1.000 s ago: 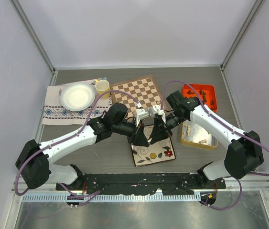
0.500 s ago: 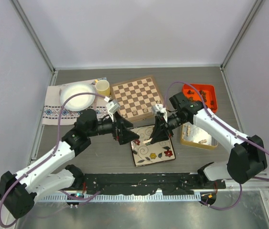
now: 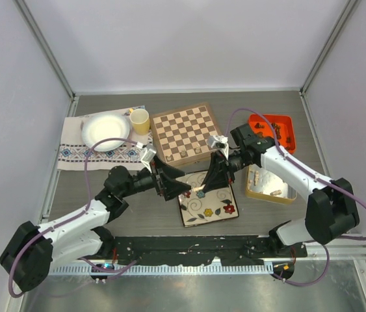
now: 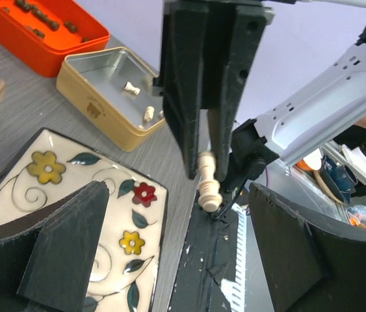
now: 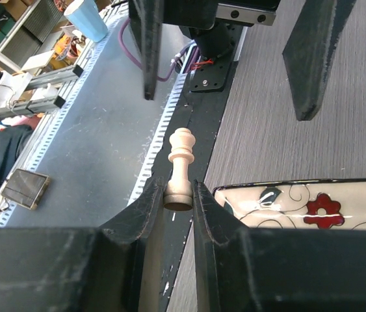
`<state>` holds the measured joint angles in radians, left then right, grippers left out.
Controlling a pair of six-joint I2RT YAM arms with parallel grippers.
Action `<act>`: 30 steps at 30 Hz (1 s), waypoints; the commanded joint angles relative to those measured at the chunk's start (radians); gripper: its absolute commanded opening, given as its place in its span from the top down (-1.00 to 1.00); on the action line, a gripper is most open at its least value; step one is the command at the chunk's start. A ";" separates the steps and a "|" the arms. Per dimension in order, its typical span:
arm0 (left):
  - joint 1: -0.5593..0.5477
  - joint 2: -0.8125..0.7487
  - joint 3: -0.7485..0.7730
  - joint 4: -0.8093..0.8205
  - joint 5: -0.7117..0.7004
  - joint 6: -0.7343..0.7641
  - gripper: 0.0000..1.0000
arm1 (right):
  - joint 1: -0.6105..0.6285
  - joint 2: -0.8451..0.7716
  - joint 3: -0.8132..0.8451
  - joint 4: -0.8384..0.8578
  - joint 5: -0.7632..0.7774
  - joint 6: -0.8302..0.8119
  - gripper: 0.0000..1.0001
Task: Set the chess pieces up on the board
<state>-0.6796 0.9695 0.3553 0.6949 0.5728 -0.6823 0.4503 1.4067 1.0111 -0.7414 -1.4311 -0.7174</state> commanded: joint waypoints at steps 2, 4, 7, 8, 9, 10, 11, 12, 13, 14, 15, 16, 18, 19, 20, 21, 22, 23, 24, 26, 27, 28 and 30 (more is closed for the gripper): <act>-0.034 0.057 0.034 0.225 0.009 -0.037 -0.79 | 0.001 0.021 0.047 -0.038 -0.049 -0.050 0.98; -0.041 0.084 0.036 0.247 0.018 -0.048 -0.70 | 0.001 0.026 0.050 -0.047 -0.051 -0.056 0.98; -0.054 0.101 0.018 0.294 0.000 -0.059 -0.67 | 0.001 0.032 0.063 -0.064 -0.058 -0.066 0.98; -0.064 0.103 0.008 0.339 -0.017 -0.062 -0.67 | 0.001 0.035 0.076 -0.070 -0.068 -0.070 0.98; -0.069 0.103 -0.005 0.371 -0.043 -0.065 -0.67 | 0.001 0.040 0.087 -0.097 -0.072 -0.089 0.98; -0.077 0.109 -0.034 0.406 -0.101 -0.071 -0.68 | 0.001 0.057 0.099 -0.117 -0.075 -0.103 0.98; -0.089 0.112 -0.045 0.472 -0.132 -0.074 -0.68 | 0.001 0.069 0.137 -0.184 -0.080 -0.129 0.98; -0.092 0.115 -0.053 0.501 -0.157 -0.080 -0.68 | 0.001 0.083 0.161 -0.232 -0.081 -0.163 0.98; -0.092 0.121 -0.064 0.530 -0.206 -0.091 -0.68 | 0.001 0.121 0.187 -0.287 -0.080 -0.256 0.98; -0.094 0.121 -0.065 0.581 -0.233 -0.095 -0.68 | 0.001 0.138 0.239 -0.396 -0.078 -0.301 0.98; -0.094 0.120 -0.068 0.595 -0.258 -0.097 -0.68 | -0.001 0.159 0.263 -0.447 -0.080 -0.342 0.98; -0.094 0.118 -0.067 0.609 -0.295 -0.095 -0.68 | -0.001 0.176 0.303 -0.496 -0.081 -0.435 0.98; -0.095 0.106 -0.064 0.618 -0.339 -0.095 -0.68 | 0.001 0.215 0.337 -0.628 -0.089 -0.522 0.98; -0.094 0.103 -0.064 0.620 -0.353 -0.094 -0.68 | 0.001 0.222 0.362 -0.659 -0.092 -0.569 0.98; -0.094 0.095 -0.065 0.621 -0.394 -0.094 -0.67 | 0.001 0.232 0.371 -0.689 -0.097 -0.580 0.98; -0.095 0.091 -0.073 0.623 -0.409 -0.097 -0.67 | -0.001 0.233 0.376 -0.697 -0.103 -0.586 0.98; -0.094 0.089 -0.073 0.624 -0.418 -0.095 -0.65 | -0.001 0.230 0.380 -0.699 -0.104 -0.587 0.98; -0.094 0.087 -0.075 0.621 -0.428 -0.094 -0.65 | -0.001 0.230 0.388 -0.705 -0.104 -0.588 0.98; -0.094 0.089 -0.076 0.618 -0.427 -0.094 -0.64 | -0.001 0.232 0.391 -0.710 -0.104 -0.593 0.98; -0.094 0.097 -0.079 0.620 -0.430 -0.105 -0.62 | -0.001 0.235 0.409 -0.742 -0.106 -0.614 0.98; -0.094 0.098 -0.082 0.620 -0.429 -0.108 -0.61 | -0.001 0.239 0.417 -0.753 -0.106 -0.622 0.98; -0.095 0.103 -0.084 0.624 -0.429 -0.111 -0.60 | -0.001 0.244 0.435 -0.765 -0.106 -0.631 0.98; -0.094 0.118 -0.084 0.630 -0.415 -0.123 -0.58 | -0.001 0.256 0.454 -0.771 -0.106 -0.617 0.97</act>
<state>-0.7712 1.0756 0.2813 1.2442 0.1844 -0.7906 0.4496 1.6497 1.3949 -1.3231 -1.4654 -1.2758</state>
